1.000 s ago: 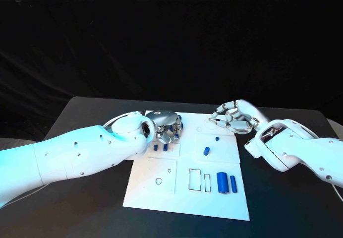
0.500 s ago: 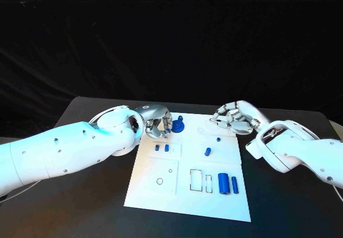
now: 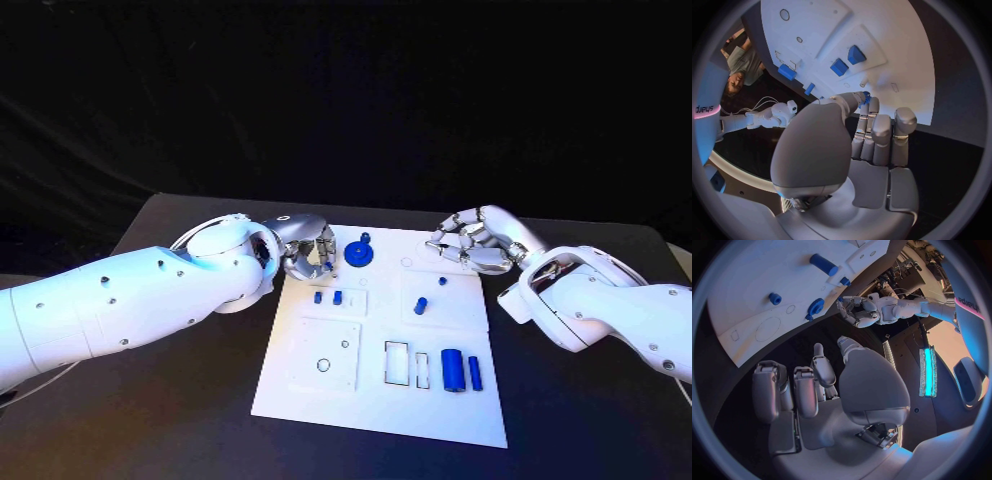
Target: Assemble the parts on the task board
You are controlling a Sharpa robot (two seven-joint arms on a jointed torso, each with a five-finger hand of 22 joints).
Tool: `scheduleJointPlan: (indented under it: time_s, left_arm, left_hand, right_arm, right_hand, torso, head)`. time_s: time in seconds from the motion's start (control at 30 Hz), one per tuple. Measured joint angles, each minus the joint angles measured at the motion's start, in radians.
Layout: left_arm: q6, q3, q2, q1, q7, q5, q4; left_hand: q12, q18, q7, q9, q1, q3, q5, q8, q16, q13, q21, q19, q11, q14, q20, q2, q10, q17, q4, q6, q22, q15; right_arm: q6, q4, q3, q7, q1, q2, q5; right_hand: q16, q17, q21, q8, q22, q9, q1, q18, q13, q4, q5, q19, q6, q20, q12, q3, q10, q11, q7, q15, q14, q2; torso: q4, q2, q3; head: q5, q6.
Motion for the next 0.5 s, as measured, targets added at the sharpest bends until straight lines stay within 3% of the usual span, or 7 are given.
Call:
scheduleJointPlan:
  time_s: [0.5]
  left_arm:
    - [0.009,-0.004,0.013,-0.007,0.002,0.026,-0.018]
  left_hand:
    - [0.000,0.000,-0.004,0.000,0.000,0.000,0.000,0.000,0.004,-0.001,0.000,0.000,0.000,0.000,0.000,0.000,0.000,0.005,0.000,0.003,0.000,0.000]
  right_arm:
    - [0.000,0.000,0.000,0.000,-0.001,0.001,0.000]
  right_hand:
    - [0.000,0.000,0.000,0.000,0.000,0.001,0.000,0.000,0.000,0.000,0.000,-0.004,0.000,-0.004,0.000,0.000,0.000,0.000,0.000,0.000,0.000,0.000]
  torso:
    - [-0.0001,0.001,0.0010]
  head:
    - [0.000,-0.005]
